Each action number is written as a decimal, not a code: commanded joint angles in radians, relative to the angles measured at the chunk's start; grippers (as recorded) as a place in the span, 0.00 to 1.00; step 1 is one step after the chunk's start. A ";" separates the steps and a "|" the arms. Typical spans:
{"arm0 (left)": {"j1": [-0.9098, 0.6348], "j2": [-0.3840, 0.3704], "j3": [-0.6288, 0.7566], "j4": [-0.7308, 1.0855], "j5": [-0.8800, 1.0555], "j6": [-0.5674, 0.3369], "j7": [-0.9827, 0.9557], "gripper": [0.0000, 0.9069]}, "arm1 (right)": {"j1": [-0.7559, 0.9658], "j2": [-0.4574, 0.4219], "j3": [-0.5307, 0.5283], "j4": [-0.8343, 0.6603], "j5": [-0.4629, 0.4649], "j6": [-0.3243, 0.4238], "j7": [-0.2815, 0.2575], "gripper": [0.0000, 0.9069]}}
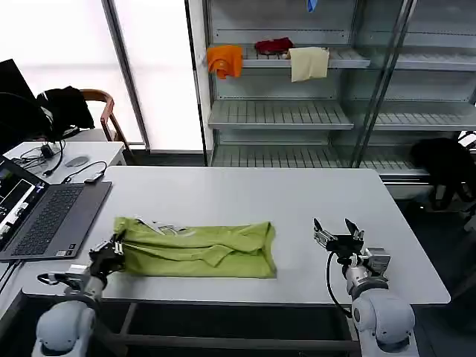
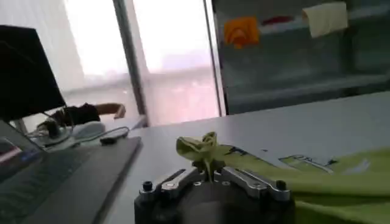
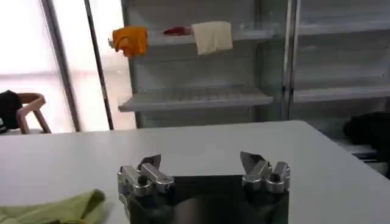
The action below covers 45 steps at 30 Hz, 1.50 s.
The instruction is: Fold and organize the clothes.
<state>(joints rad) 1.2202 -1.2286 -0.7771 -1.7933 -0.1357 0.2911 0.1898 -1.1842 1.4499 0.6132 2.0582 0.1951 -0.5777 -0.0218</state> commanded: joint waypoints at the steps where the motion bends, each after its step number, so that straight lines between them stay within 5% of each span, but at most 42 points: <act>1: -0.067 0.262 -0.175 0.052 0.169 -0.037 0.111 0.00 | 0.001 -0.001 0.001 -0.003 0.003 0.001 0.001 1.00; 8: -0.099 0.306 -0.164 -0.002 0.226 -0.009 0.117 0.00 | -0.003 -0.008 0.011 -0.009 0.010 0.002 0.001 1.00; 16: -0.040 0.118 0.018 -0.232 0.153 0.085 0.065 0.00 | -0.004 -0.010 0.019 -0.017 0.009 0.003 0.002 1.00; 27: -0.023 -0.070 0.416 -0.232 0.228 0.149 -0.089 0.00 | -0.016 -0.006 0.031 -0.022 0.025 0.012 -0.002 1.00; 45: -0.047 -0.119 0.488 -0.171 0.145 0.259 -0.145 0.01 | -0.012 -0.001 0.024 -0.038 0.026 0.022 -0.004 1.00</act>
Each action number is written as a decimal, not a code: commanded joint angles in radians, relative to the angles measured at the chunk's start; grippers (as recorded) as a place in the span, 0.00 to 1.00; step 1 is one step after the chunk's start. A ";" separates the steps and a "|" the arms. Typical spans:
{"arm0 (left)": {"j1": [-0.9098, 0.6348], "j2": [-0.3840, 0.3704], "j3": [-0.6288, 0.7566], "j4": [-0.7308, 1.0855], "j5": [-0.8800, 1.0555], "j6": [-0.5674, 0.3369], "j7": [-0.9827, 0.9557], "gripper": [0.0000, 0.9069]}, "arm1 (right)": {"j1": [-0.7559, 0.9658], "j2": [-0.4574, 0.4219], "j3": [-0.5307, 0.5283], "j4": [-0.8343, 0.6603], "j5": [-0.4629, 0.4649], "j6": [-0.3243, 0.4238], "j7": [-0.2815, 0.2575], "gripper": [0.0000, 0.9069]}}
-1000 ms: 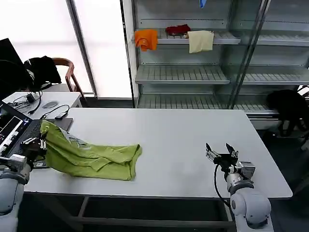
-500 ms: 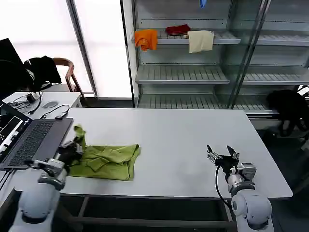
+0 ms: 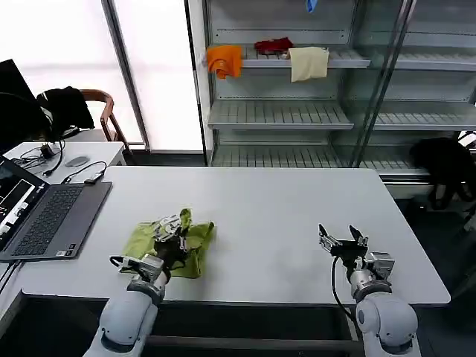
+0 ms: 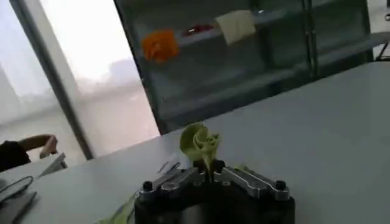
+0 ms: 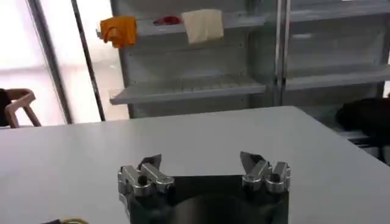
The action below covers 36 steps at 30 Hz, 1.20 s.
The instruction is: Fold and organize the clothes.
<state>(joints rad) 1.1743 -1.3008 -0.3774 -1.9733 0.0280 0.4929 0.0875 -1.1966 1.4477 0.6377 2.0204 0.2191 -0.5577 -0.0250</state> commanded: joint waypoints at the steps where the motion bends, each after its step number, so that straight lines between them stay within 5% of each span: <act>1: -0.002 -0.048 0.088 0.017 -0.017 0.056 -0.043 0.01 | 0.001 0.001 -0.001 -0.001 0.002 0.002 -0.001 1.00; 4: -0.004 -0.052 0.085 0.028 -0.017 0.057 -0.047 0.02 | 0.001 0.002 -0.002 -0.004 0.001 0.004 -0.001 1.00; 5: -0.004 -0.052 0.086 0.029 -0.018 0.060 -0.052 0.34 | 0.001 0.002 -0.003 -0.004 0.000 0.006 -0.003 1.00; 6: -0.002 -0.055 0.087 0.028 -0.018 0.066 -0.052 1.00 | 0.000 0.001 -0.004 -0.005 -0.001 0.009 -0.004 1.00; 27: 0.011 -0.148 0.126 0.069 -0.085 0.050 -0.052 1.00 | -0.001 0.000 -0.010 0.007 -0.027 0.006 -0.007 1.00; 36: 0.010 -0.143 0.059 -0.021 -0.348 0.001 -0.023 1.00 | 0.000 0.001 -0.009 0.006 -0.024 0.004 -0.003 1.00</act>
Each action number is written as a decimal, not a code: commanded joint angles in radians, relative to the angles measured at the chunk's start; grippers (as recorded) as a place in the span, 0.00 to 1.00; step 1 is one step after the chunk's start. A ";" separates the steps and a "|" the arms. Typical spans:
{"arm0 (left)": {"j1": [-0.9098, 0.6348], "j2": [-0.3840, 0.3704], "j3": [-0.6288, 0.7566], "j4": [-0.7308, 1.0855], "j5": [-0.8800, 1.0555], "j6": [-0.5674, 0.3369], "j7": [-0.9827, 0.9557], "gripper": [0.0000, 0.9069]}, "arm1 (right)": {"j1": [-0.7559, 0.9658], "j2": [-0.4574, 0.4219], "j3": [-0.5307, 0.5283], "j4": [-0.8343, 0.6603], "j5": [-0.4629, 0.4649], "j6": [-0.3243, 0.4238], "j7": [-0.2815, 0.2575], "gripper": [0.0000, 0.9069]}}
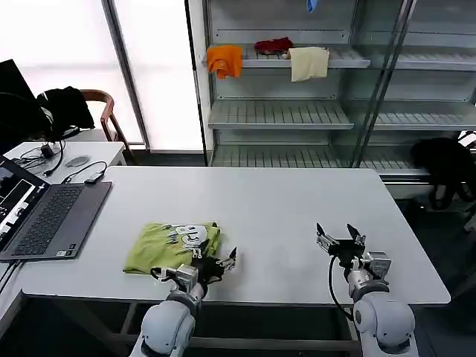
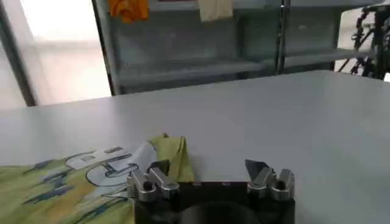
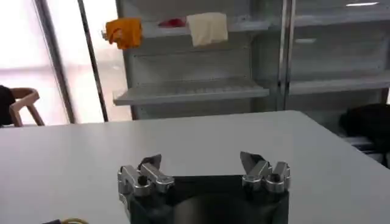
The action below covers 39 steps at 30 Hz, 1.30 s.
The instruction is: Fold and organize the clothes.
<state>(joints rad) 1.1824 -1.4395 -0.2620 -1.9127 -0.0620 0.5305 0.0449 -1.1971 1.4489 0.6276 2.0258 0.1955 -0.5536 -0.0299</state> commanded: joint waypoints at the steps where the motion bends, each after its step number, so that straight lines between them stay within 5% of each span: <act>1: 0.003 0.008 -0.084 -0.107 -0.295 -0.037 0.022 1.00 | 0.001 -0.001 0.001 0.001 0.000 -0.001 0.001 1.00; 10: -0.019 0.180 -0.473 -0.098 -0.390 -0.039 0.119 1.00 | 0.019 -0.020 0.000 -0.026 0.019 -0.006 0.005 1.00; 16: -0.017 0.257 -0.546 0.028 -0.306 -0.019 0.120 1.00 | 0.044 -0.033 -0.017 -0.069 0.014 -0.011 0.010 1.00; 39: 0.023 0.176 -0.461 0.146 -0.221 -0.096 0.129 1.00 | 0.071 -0.121 -0.079 -0.087 -0.017 -0.023 0.006 1.00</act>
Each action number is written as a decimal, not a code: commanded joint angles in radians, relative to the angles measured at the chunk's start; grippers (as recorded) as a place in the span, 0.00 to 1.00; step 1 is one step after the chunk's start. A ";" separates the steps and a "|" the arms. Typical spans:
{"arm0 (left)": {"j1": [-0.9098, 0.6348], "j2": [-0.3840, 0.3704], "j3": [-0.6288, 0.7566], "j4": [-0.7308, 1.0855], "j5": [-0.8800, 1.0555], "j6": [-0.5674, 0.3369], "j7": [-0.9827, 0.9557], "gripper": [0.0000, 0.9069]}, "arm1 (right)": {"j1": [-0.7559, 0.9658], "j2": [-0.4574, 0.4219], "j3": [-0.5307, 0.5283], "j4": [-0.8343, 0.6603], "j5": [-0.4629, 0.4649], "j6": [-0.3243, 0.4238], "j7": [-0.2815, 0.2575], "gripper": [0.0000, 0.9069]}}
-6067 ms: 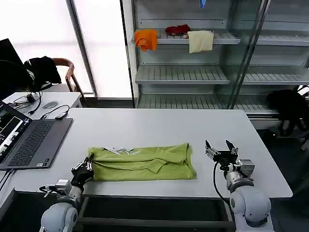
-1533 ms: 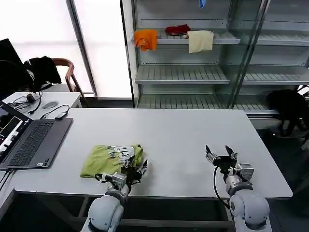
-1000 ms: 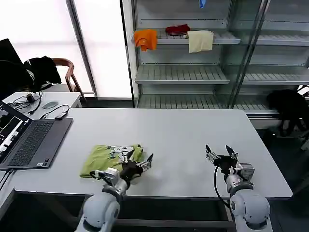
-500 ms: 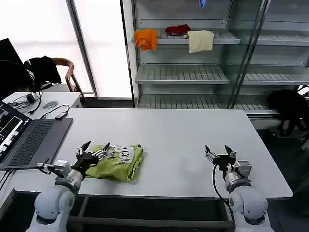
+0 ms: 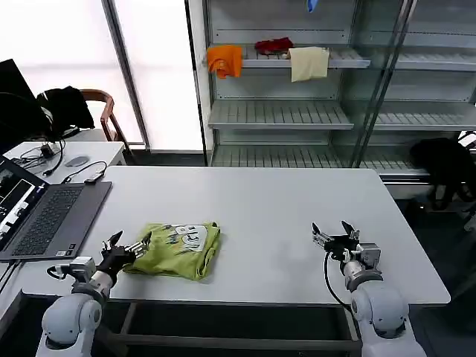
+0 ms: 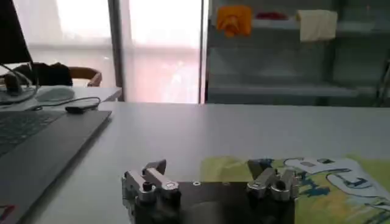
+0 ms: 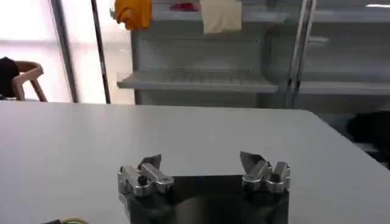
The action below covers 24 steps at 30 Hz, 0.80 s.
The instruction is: Fold and organize the clothes.
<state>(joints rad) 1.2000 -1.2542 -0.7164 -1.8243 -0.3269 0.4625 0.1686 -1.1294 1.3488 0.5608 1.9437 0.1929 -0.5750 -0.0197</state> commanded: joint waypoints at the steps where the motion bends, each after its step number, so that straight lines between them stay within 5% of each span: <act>1: 0.005 -0.011 -0.003 0.064 0.045 -0.026 -0.001 0.98 | 0.001 -0.024 -0.010 -0.005 -0.016 -0.001 -0.005 1.00; 5: 0.006 -0.016 0.002 0.068 0.045 -0.026 -0.005 0.73 | 0.001 -0.028 -0.006 -0.013 -0.029 -0.001 -0.001 1.00; 11: 0.007 -0.022 0.009 0.078 0.044 -0.032 -0.001 0.68 | 0.001 -0.015 -0.007 -0.020 -0.045 -0.002 0.000 1.00; 13: 0.008 -0.023 0.010 0.084 0.039 -0.031 0.001 0.49 | 0.002 -0.012 -0.007 -0.020 -0.047 -0.002 -0.001 1.00; 14: 0.008 -0.024 0.010 0.084 0.032 -0.031 0.002 0.12 | 0.003 -0.011 -0.007 -0.020 -0.047 -0.002 -0.001 1.00; 16: 0.009 -0.028 0.007 0.081 0.018 -0.032 0.007 0.00 | 0.004 -0.009 -0.006 -0.023 -0.048 -0.002 0.000 1.00; 24: 0.018 -0.034 0.008 0.065 -0.036 -0.021 0.036 0.00 | 0.005 0.002 -0.005 -0.024 -0.053 -0.002 0.005 1.00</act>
<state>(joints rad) 1.2154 -1.2868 -0.7080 -1.7599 -0.3220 0.4358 0.1855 -1.1251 1.3503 0.5571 1.9204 0.1457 -0.5767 -0.0157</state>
